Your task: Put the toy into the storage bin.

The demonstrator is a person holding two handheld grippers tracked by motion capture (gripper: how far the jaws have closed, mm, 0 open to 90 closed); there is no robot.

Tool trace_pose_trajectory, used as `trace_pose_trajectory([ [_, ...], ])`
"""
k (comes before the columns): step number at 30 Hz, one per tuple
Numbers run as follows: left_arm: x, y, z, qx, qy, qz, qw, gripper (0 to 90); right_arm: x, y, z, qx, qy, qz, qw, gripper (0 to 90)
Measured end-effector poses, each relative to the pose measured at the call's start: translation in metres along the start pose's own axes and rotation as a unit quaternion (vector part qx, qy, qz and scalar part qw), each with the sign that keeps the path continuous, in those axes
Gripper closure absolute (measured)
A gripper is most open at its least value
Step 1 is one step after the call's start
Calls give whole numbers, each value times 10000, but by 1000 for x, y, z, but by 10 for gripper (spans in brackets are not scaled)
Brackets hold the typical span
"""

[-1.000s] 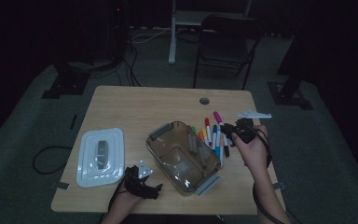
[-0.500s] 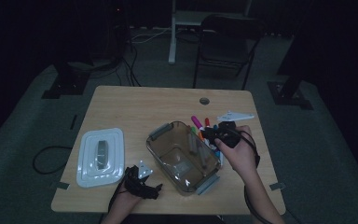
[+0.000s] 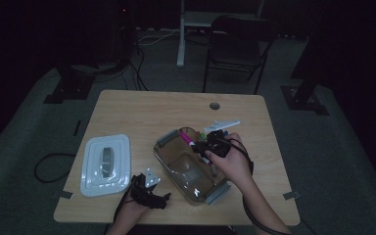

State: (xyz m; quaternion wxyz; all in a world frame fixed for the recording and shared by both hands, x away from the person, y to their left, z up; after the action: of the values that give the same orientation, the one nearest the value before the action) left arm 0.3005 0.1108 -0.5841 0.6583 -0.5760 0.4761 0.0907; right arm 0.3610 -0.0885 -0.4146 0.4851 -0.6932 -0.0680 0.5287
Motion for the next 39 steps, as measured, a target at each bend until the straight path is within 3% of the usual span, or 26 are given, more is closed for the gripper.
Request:
trace_pose_trajectory([
  [8, 0, 0, 0, 3, -2, 0, 10000, 5, 40, 10, 15, -20, -420, 575, 9975, 762],
  [15, 0, 0, 0, 4, 1, 9, 10000, 5, 68, 9, 23, -130, -469, 930, 9945, 762],
  [20, 0, 0, 0, -2, 0, -3, 10000, 5, 86, 14, 30, -42, -693, 1287, 9892, 762],
  [31, 0, 0, 0, -4, -3, -14, 10000, 5, 110, 36, 38, 129, -1069, 2059, 9726, 757],
  [37, 0, 0, 0, 0, -2, -6, 10000, 5, 114, 39, 38, 220, -1153, 2101, 9706, 726],
  [39, 0, 0, 0, -1, -5, -10, 10000, 5, 113, 38, 38, 127, -1076, 2061, 9725, 708],
])
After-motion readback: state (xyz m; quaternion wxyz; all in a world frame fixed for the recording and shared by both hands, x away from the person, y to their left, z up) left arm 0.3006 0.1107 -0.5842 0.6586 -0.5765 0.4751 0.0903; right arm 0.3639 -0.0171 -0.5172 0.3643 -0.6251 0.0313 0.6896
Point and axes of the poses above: each handheld gripper's, and its own axes: x roughly forward along the jaws, y roughly out of its underside, z roughly to its left, the point moved 5 cm from there along x, roughly forward along the jaws, and after that the axes turned 11 degrees about -x, right-handed, at the moved point
